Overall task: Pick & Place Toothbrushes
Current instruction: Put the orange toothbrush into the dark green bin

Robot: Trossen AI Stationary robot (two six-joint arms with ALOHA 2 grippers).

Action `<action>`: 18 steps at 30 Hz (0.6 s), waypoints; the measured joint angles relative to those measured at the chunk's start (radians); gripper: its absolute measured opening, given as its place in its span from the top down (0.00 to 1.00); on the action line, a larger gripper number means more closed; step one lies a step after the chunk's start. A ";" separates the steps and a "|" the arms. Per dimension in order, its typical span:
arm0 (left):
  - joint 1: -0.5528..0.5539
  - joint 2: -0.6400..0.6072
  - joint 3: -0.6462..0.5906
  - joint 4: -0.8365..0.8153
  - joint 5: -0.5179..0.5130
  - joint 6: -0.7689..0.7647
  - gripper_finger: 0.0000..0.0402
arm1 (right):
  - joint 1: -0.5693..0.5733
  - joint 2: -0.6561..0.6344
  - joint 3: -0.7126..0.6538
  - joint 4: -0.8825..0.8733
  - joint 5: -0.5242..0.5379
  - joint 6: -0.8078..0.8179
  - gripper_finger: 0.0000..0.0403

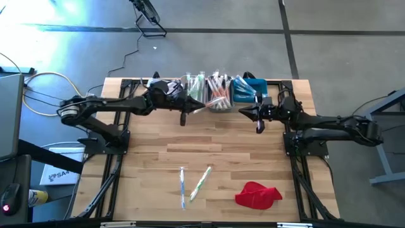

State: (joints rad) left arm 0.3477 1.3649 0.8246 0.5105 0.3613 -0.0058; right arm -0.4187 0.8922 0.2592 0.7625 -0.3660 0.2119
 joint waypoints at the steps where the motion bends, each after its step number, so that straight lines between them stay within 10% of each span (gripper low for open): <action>1: 0.000 0.013 0.000 0.021 0.006 -0.008 1.00 | 0.000 0.014 0.000 0.004 0.000 0.000 0.99; 18: 0.000 0.174 0.062 0.153 -0.006 -0.078 1.00 | 0.040 0.299 0.000 0.357 0.041 0.000 0.99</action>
State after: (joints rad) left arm 0.3477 1.5389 0.8871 0.6632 0.3550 -0.0841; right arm -0.3788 1.1910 0.2596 1.1197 -0.3252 0.2119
